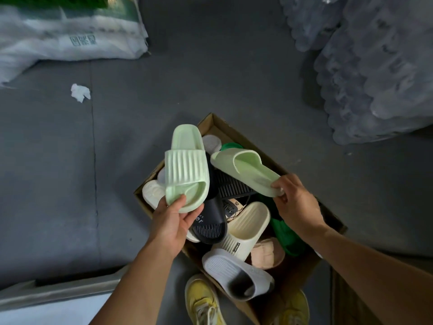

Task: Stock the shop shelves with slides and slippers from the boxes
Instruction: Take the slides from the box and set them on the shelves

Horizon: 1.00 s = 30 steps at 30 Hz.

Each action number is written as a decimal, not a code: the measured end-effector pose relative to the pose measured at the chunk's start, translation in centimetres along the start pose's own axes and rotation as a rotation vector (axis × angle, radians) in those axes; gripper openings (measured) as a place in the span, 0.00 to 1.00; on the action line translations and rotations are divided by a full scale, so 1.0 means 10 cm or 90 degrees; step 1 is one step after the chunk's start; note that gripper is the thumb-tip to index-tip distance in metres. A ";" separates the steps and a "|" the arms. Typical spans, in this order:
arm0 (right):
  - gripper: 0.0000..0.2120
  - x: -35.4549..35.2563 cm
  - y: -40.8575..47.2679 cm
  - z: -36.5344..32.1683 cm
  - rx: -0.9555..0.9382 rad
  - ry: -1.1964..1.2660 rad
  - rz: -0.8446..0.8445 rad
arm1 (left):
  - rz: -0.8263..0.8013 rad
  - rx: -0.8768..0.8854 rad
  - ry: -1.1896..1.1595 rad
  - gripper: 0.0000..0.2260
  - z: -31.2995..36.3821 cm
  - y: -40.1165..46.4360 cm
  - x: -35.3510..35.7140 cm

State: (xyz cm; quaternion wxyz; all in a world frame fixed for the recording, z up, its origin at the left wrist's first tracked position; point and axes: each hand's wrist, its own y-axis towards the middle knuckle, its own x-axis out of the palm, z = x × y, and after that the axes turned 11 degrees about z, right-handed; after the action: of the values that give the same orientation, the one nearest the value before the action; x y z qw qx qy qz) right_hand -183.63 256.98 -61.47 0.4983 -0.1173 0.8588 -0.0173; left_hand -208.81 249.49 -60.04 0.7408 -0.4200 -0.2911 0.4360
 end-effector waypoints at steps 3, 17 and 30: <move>0.11 -0.06 -0.13 0.15 -0.005 -0.013 -0.052 | 0.005 -0.008 -0.002 0.16 -0.09 -0.06 -0.01; 0.24 0.31 -0.25 0.22 0.261 0.082 -0.288 | 0.006 -0.032 0.020 0.17 -0.45 0.00 -0.23; 0.09 0.76 0.42 -0.33 0.751 0.567 -0.130 | -0.007 -0.035 0.050 0.16 -0.41 0.17 -0.36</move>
State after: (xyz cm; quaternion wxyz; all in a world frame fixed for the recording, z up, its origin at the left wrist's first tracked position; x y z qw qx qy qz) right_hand -190.81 259.16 -66.89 0.0793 0.1086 0.8126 -0.5671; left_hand -207.86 245.26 -63.75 0.7421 -0.4556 -0.2763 0.4067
